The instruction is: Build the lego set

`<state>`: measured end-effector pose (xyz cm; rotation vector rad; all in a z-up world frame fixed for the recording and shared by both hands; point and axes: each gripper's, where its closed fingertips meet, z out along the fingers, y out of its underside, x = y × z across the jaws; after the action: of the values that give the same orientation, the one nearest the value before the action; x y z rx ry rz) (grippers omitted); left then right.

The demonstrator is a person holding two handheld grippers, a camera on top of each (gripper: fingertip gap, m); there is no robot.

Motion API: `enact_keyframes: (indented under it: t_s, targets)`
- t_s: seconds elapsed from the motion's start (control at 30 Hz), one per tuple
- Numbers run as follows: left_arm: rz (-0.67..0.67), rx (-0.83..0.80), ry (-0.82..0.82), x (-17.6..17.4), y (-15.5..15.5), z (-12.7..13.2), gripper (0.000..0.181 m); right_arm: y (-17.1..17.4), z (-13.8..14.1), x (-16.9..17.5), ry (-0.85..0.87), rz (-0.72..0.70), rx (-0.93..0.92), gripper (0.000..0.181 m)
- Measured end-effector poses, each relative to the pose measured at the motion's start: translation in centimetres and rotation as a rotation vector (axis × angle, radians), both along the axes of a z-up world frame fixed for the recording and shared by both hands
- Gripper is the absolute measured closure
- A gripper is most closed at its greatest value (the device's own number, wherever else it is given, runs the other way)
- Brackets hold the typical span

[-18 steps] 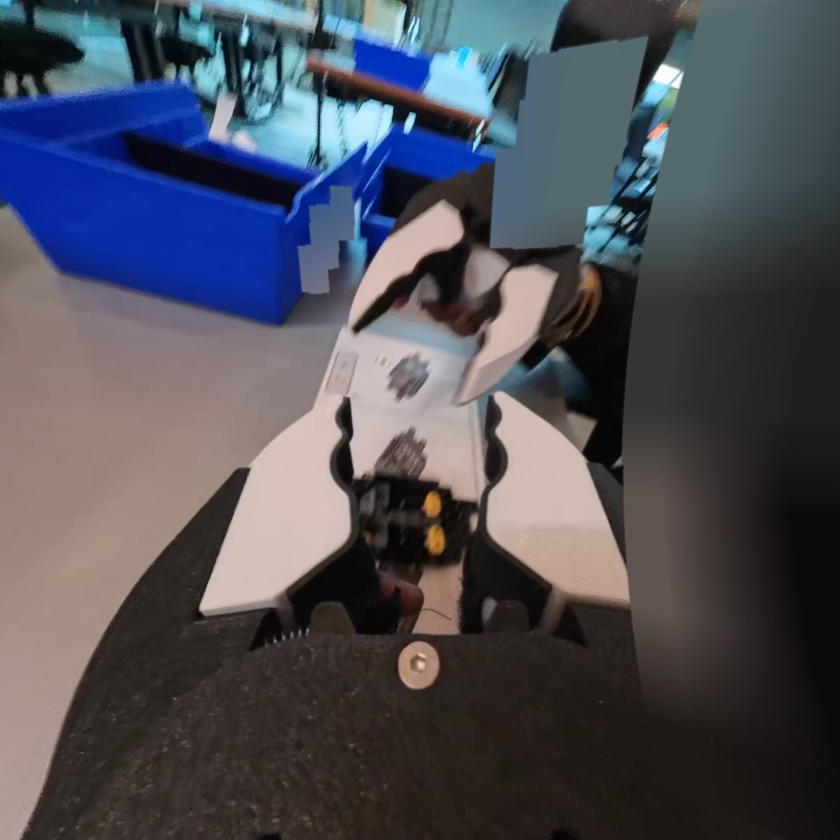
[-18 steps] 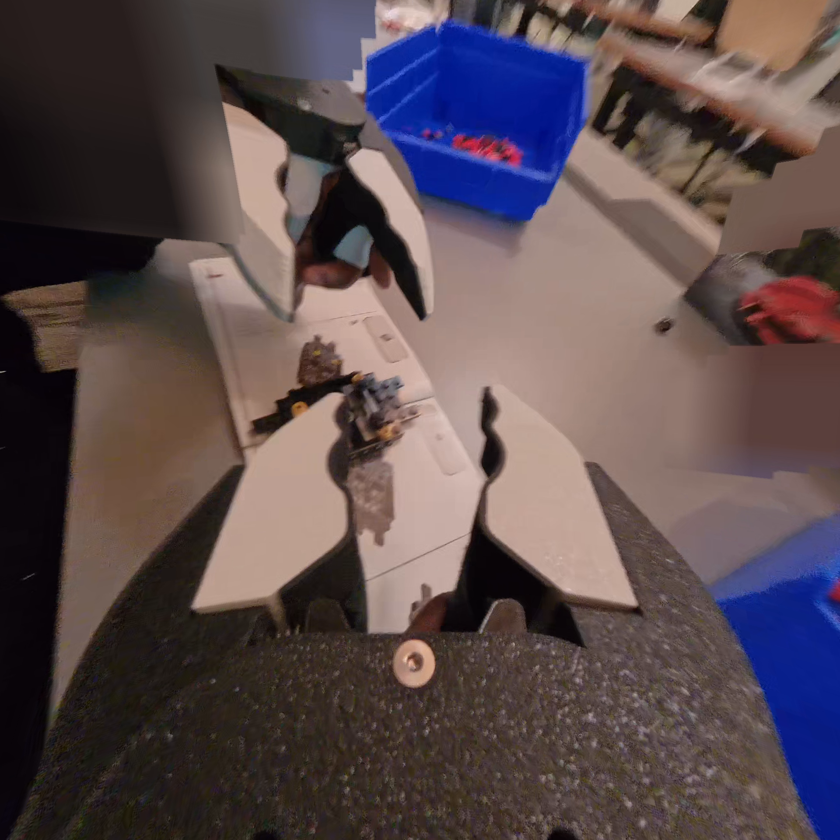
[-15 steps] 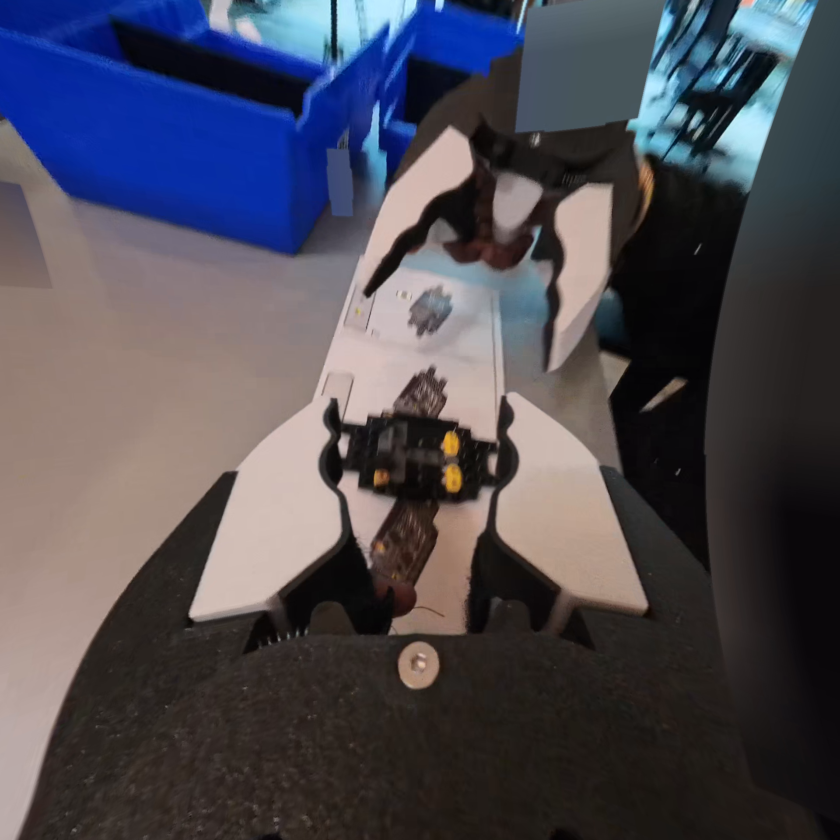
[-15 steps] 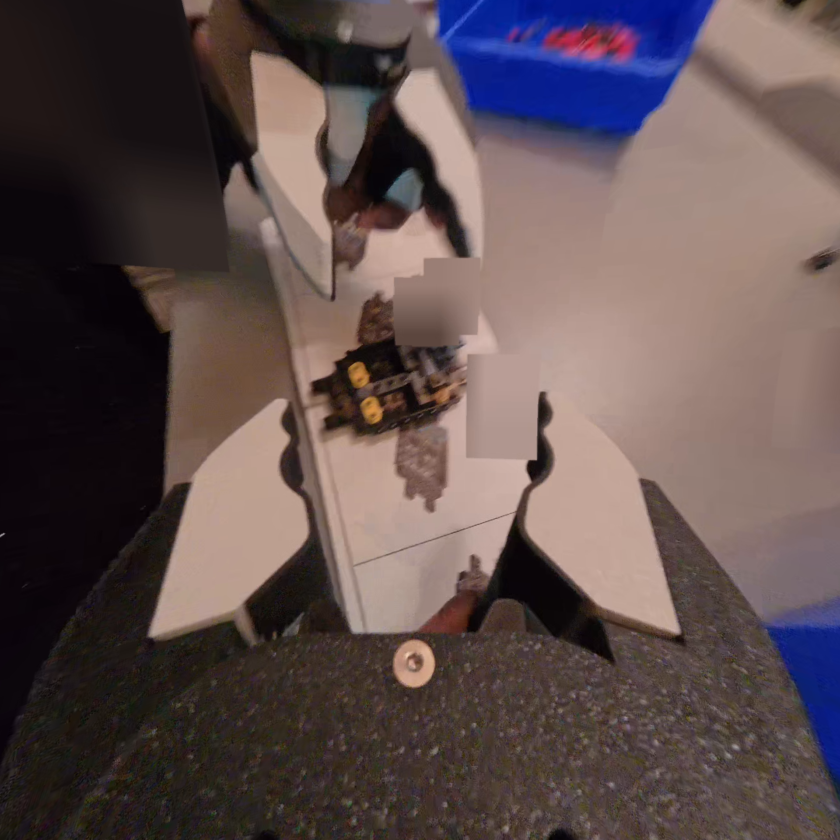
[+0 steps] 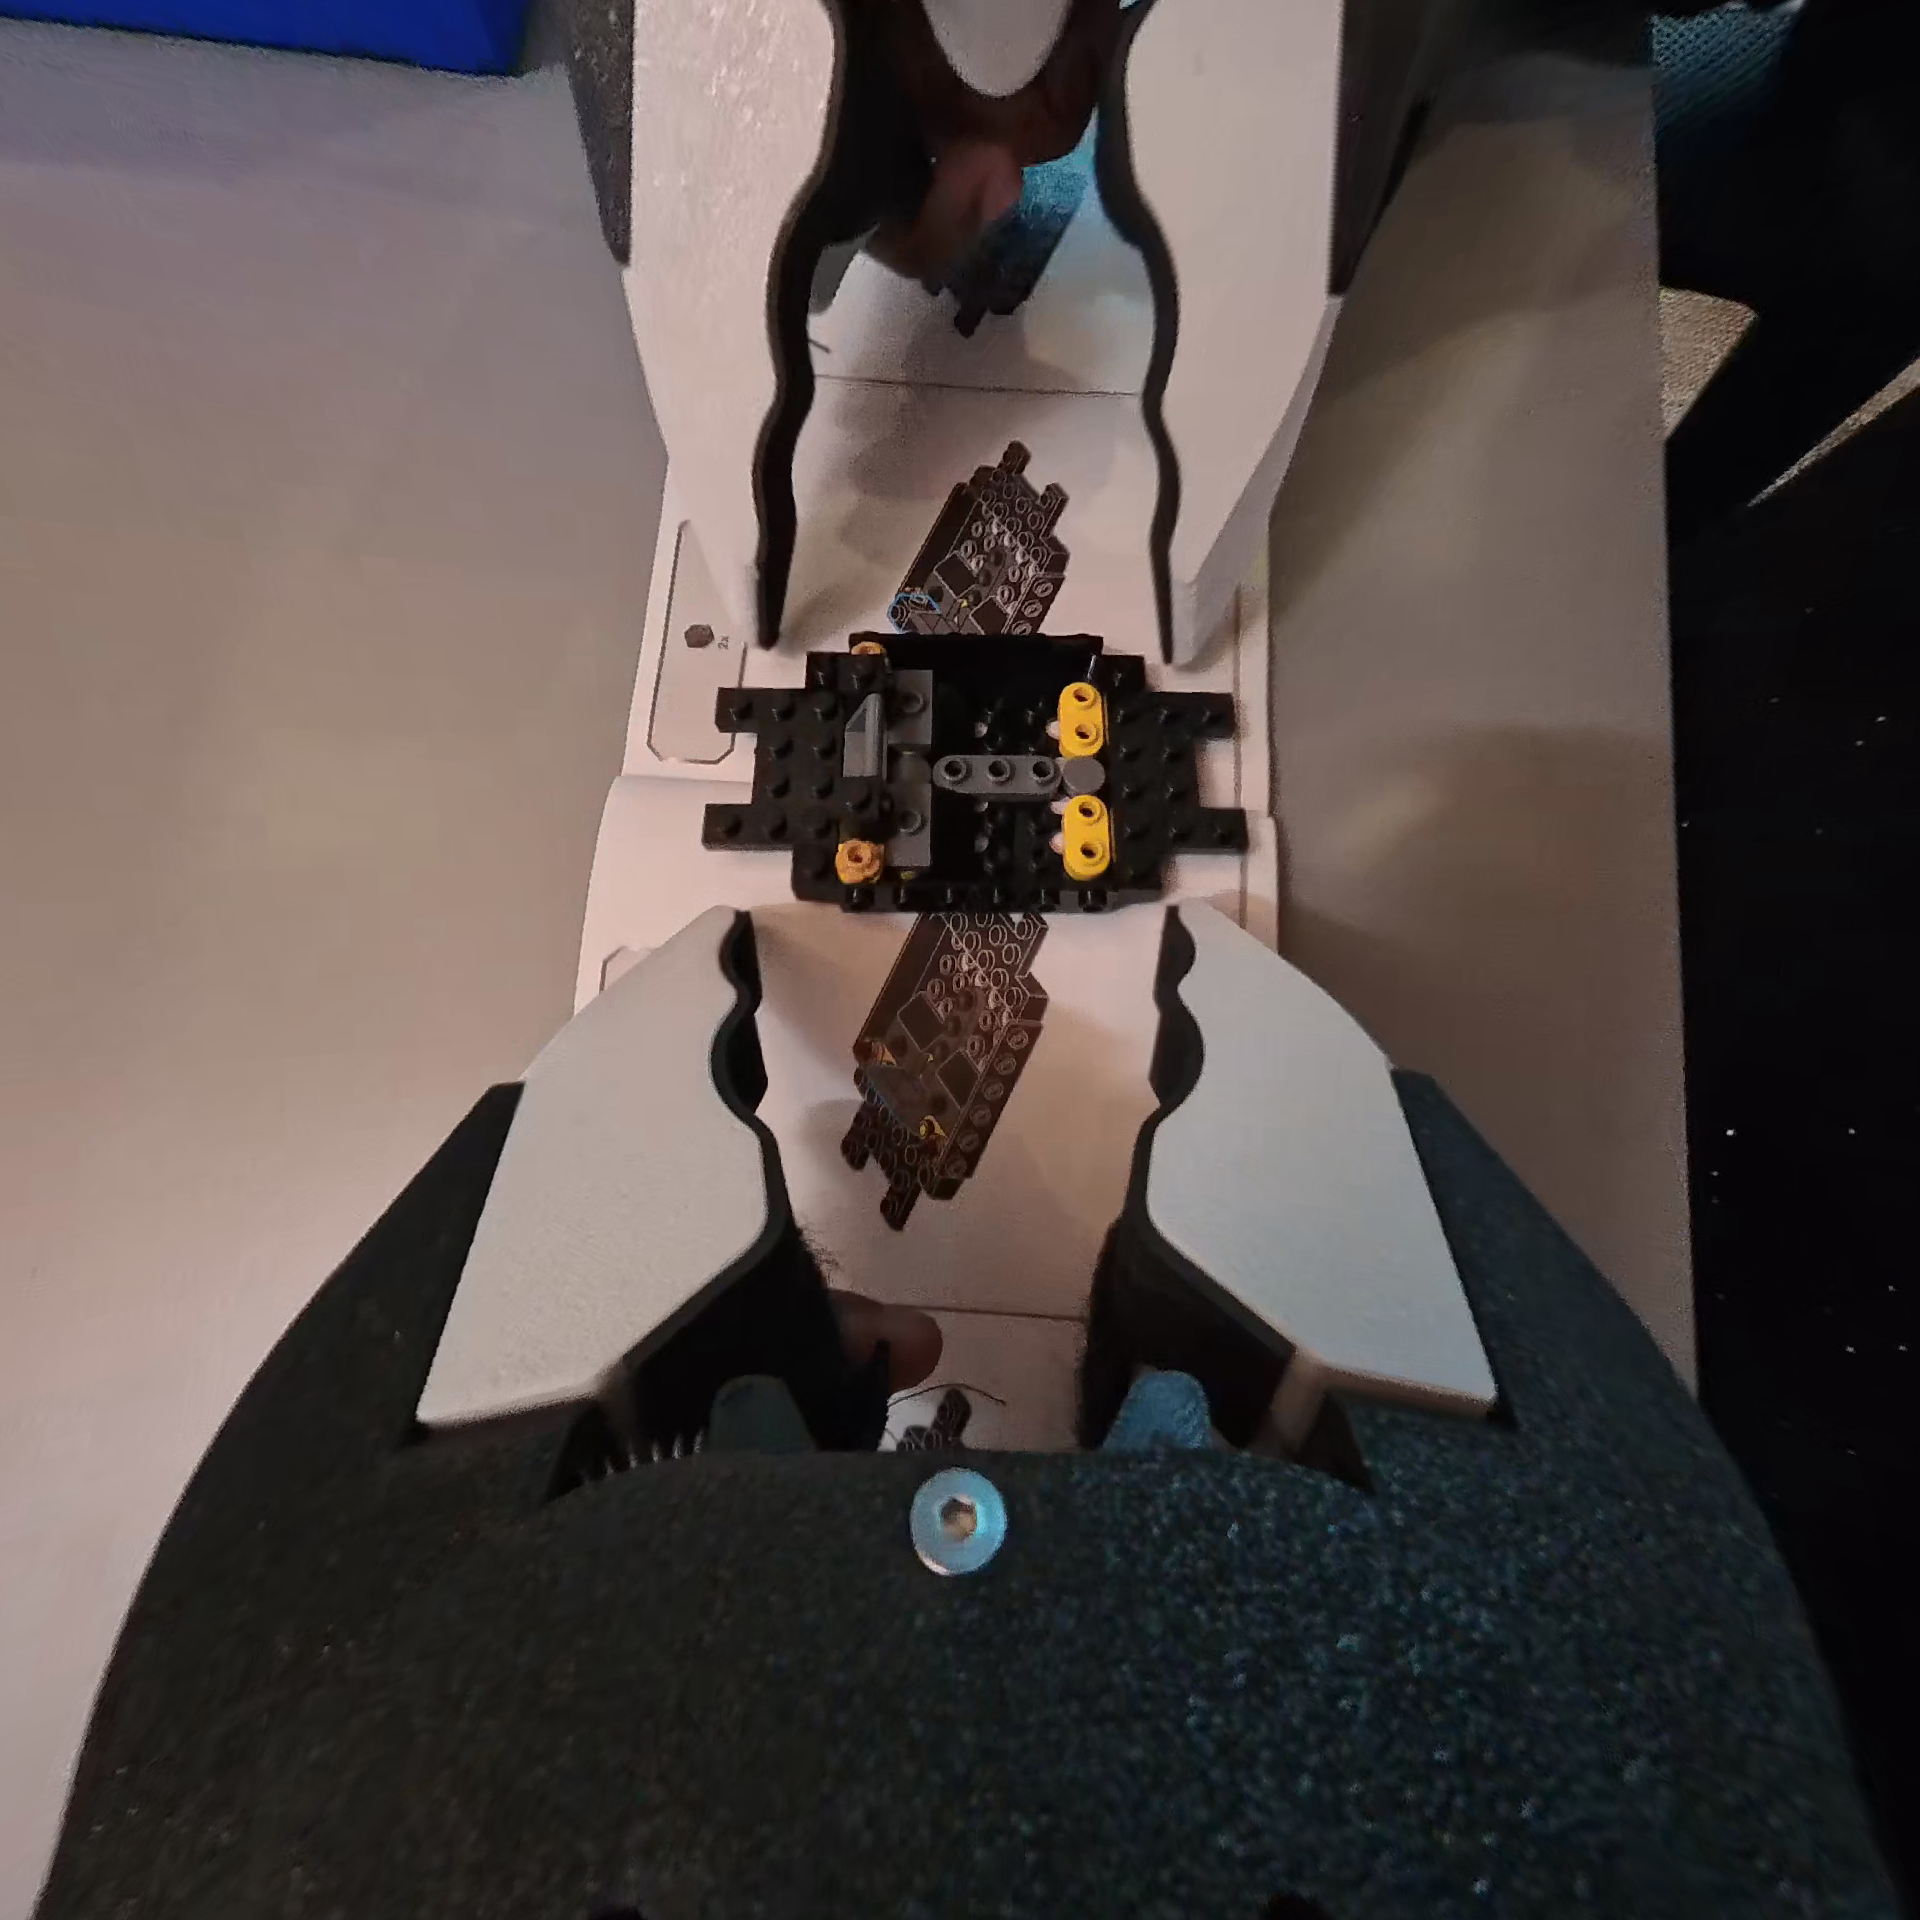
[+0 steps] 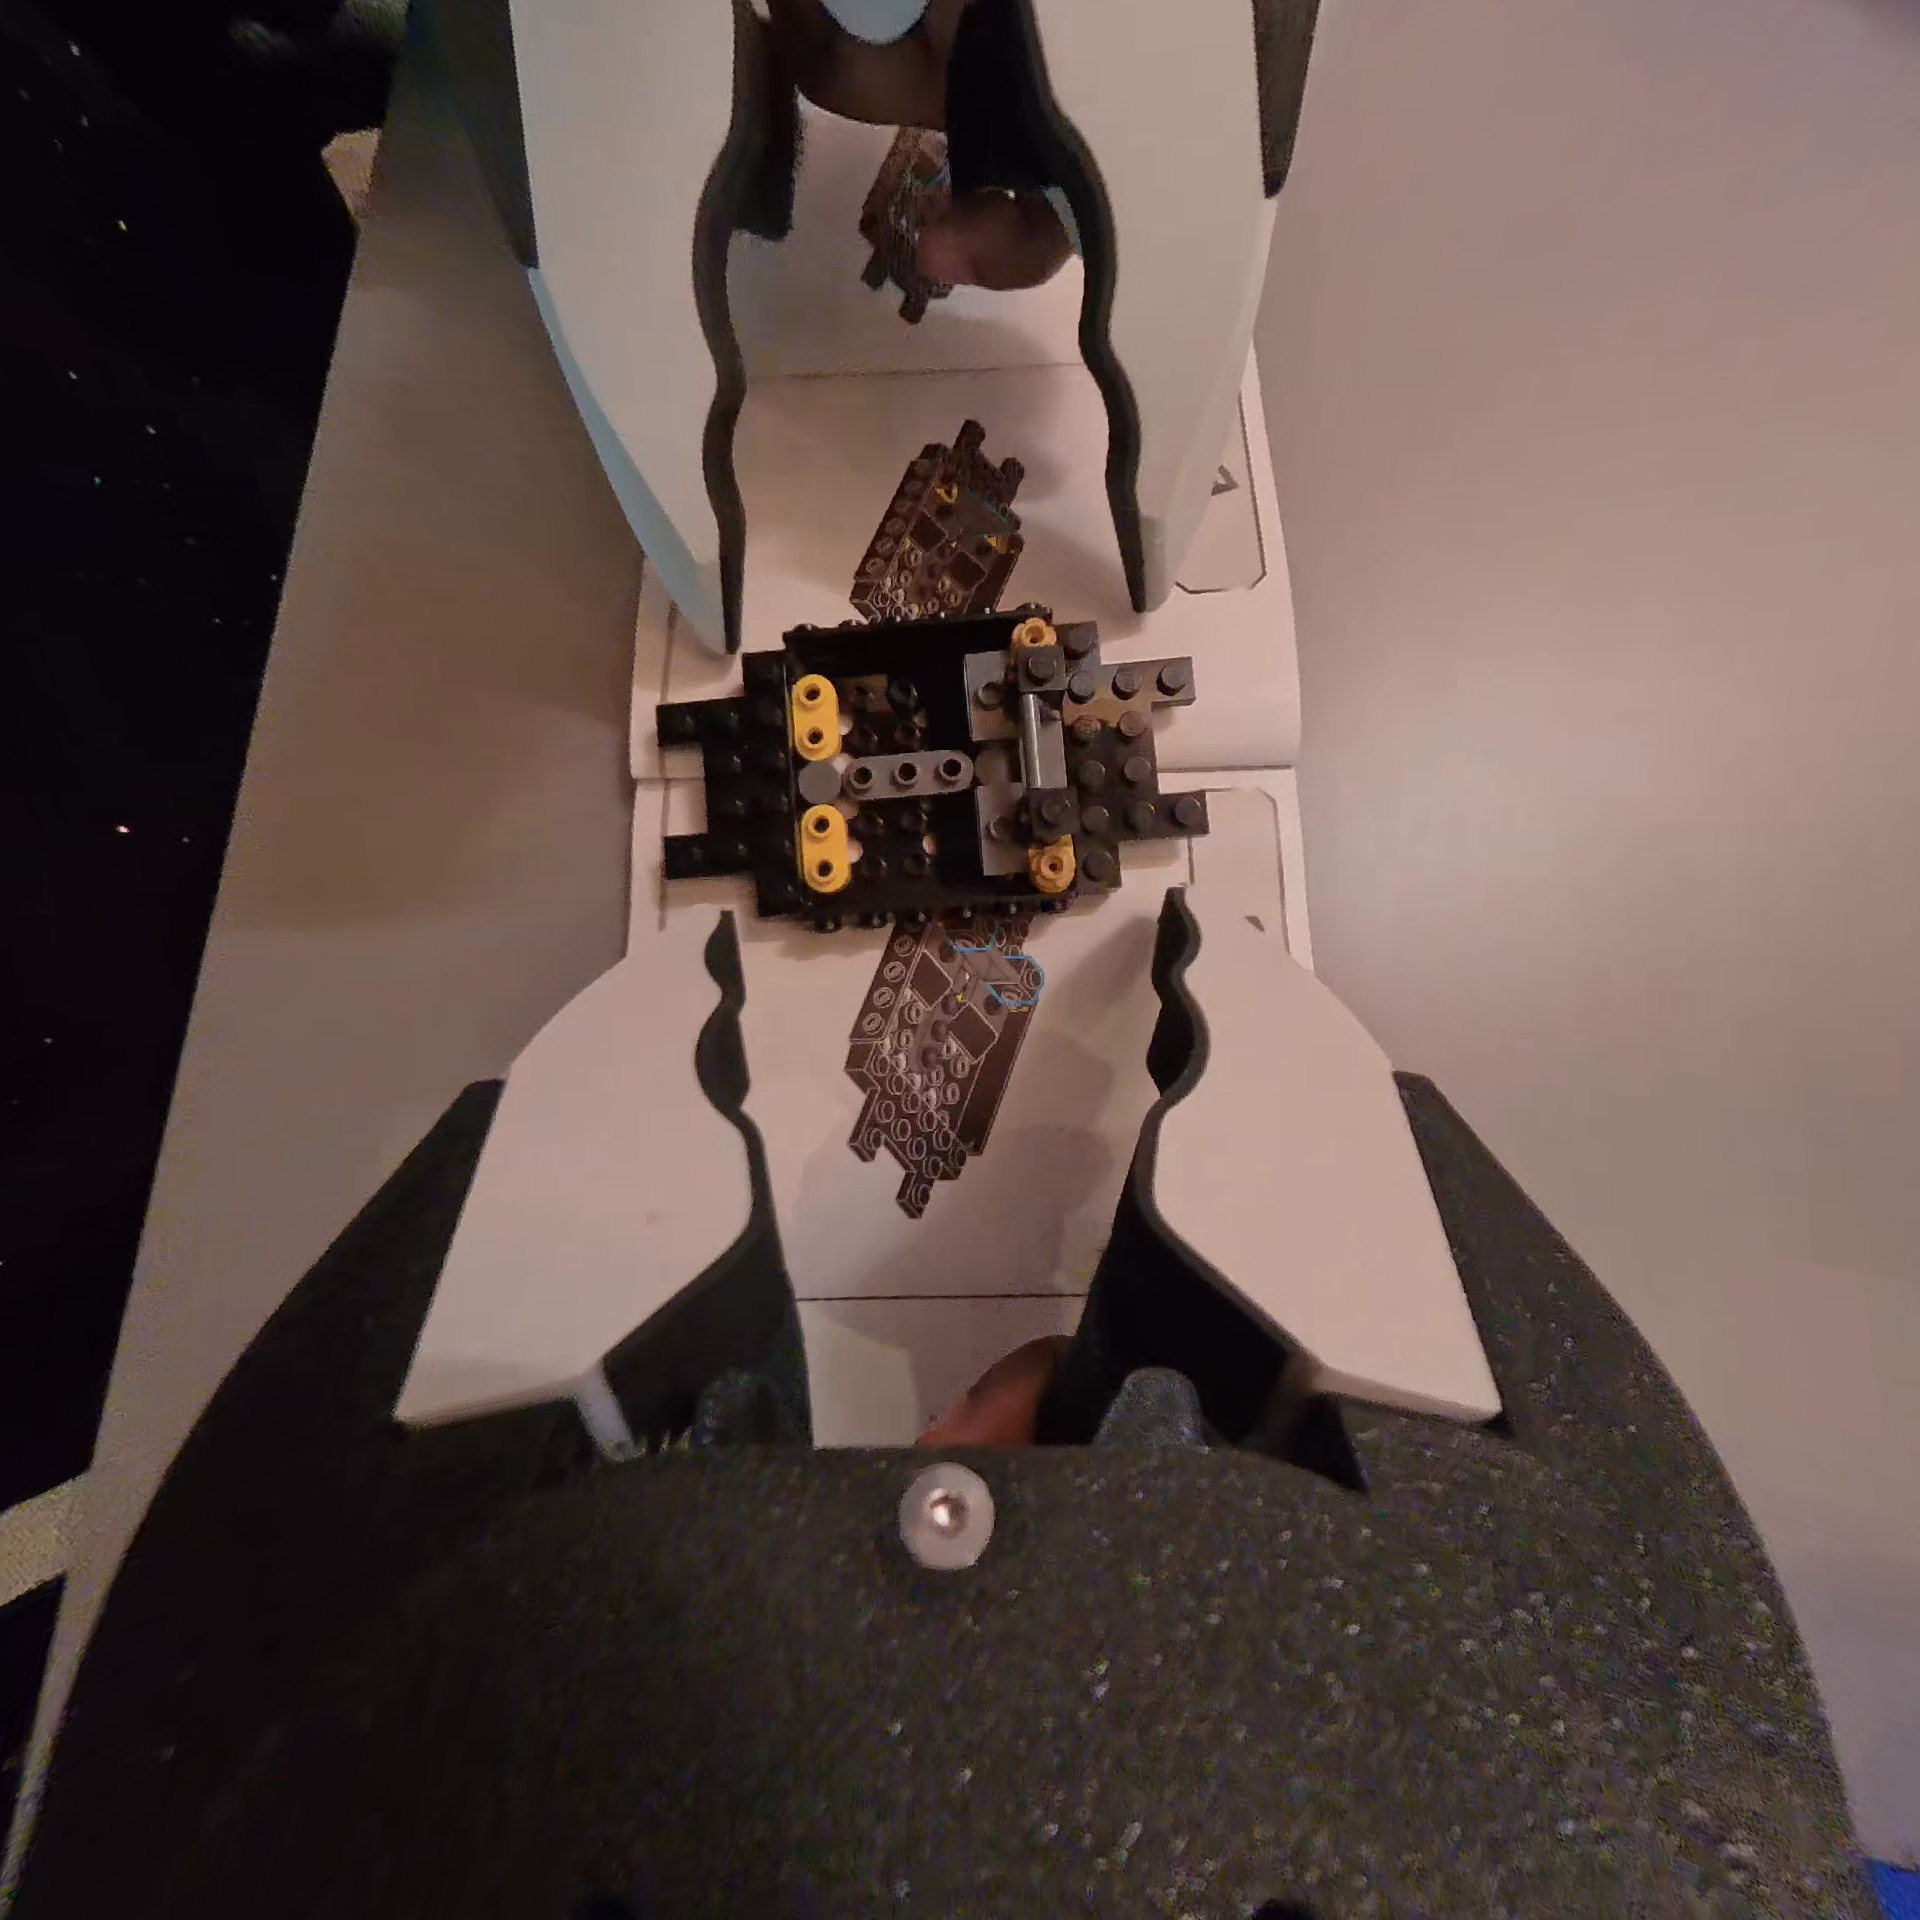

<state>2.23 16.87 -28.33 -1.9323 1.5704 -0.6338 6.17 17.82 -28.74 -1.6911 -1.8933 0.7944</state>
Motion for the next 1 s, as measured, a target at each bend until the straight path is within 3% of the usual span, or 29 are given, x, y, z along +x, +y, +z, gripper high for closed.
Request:
enact_keyframes:
  t_s: [0.23,0.6,0.87,1.0]
  targets:
    - [-0.044,0.015,0.0,1.9,-0.1,-0.1,0.113,0.1,0.0,0.9,-0.008,0.052,0.057,0.124]
    - [-0.062,0.011,0.002,5.3,0.0,-0.6,0.113,0.4,0.0,4.5,-0.079,0.038,0.09,0.126]
    - [0.056,0.015,-0.005,5.1,0.5,-0.5,0.117,2.3,0.7,6.0,-0.046,-0.157,0.207,0.13]
    - [0.09,0.023,-0.006,4.9,0.3,-0.5,0.121,2.1,1.1,7.6,-0.057,-0.389,0.147,0.141]
